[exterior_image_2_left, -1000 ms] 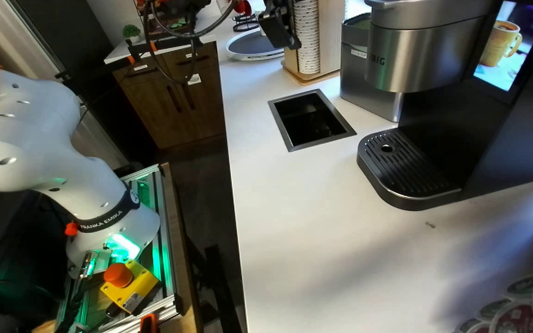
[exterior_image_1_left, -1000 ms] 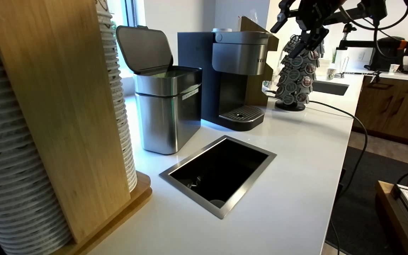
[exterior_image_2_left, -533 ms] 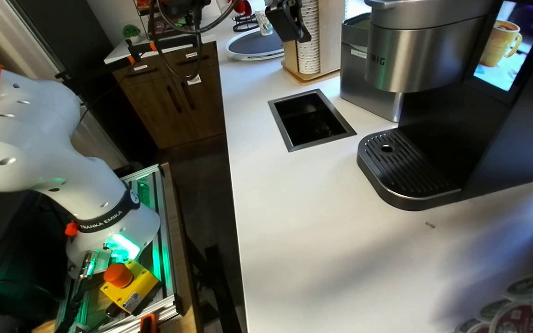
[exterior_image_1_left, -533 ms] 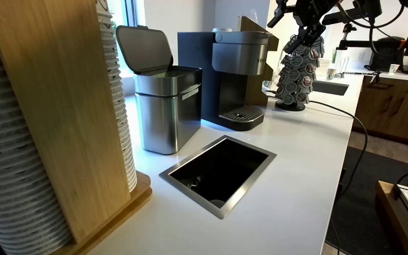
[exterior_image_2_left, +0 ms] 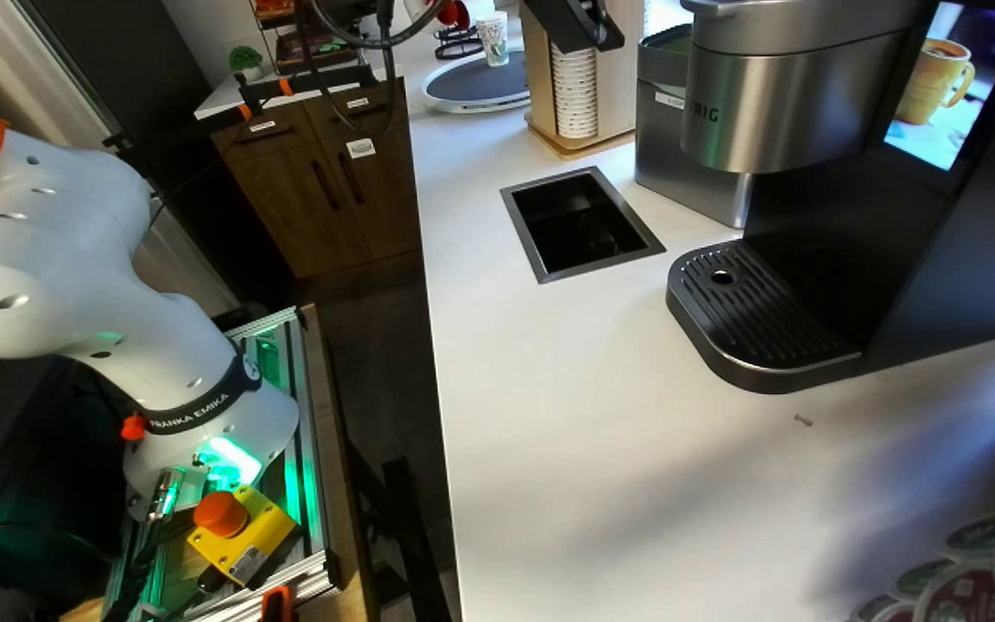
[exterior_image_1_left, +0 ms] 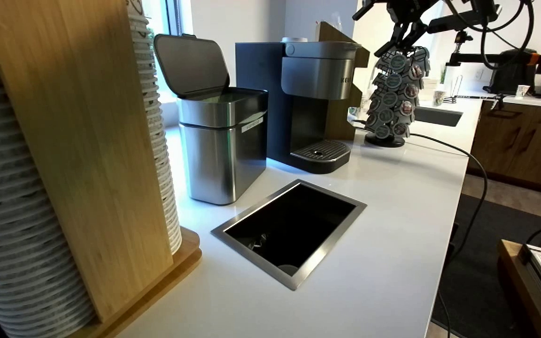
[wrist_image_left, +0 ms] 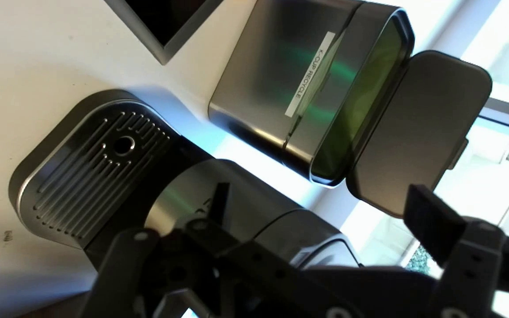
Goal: Open the lid of coffee maker, then remove the coffee pod from the coffeemaker and put it in the bin and finally close the lid of the bin
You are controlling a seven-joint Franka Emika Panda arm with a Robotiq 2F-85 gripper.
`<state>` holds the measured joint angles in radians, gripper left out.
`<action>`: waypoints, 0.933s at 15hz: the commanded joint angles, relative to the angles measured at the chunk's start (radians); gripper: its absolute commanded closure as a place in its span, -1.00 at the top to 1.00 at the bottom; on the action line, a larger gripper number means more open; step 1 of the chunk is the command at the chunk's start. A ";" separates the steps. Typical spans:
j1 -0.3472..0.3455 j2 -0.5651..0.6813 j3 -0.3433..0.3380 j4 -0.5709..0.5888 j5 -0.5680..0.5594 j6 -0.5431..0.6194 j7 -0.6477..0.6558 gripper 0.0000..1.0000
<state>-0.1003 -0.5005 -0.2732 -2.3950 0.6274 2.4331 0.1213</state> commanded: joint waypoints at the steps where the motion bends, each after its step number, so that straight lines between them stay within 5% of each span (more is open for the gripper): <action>1: 0.009 0.046 -0.021 0.033 0.082 0.026 -0.039 1.00; 14: 0.003 0.142 -0.022 0.112 0.346 0.101 -0.206 1.00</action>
<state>-0.0993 -0.3752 -0.2942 -2.3072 0.8993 2.5210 -0.0350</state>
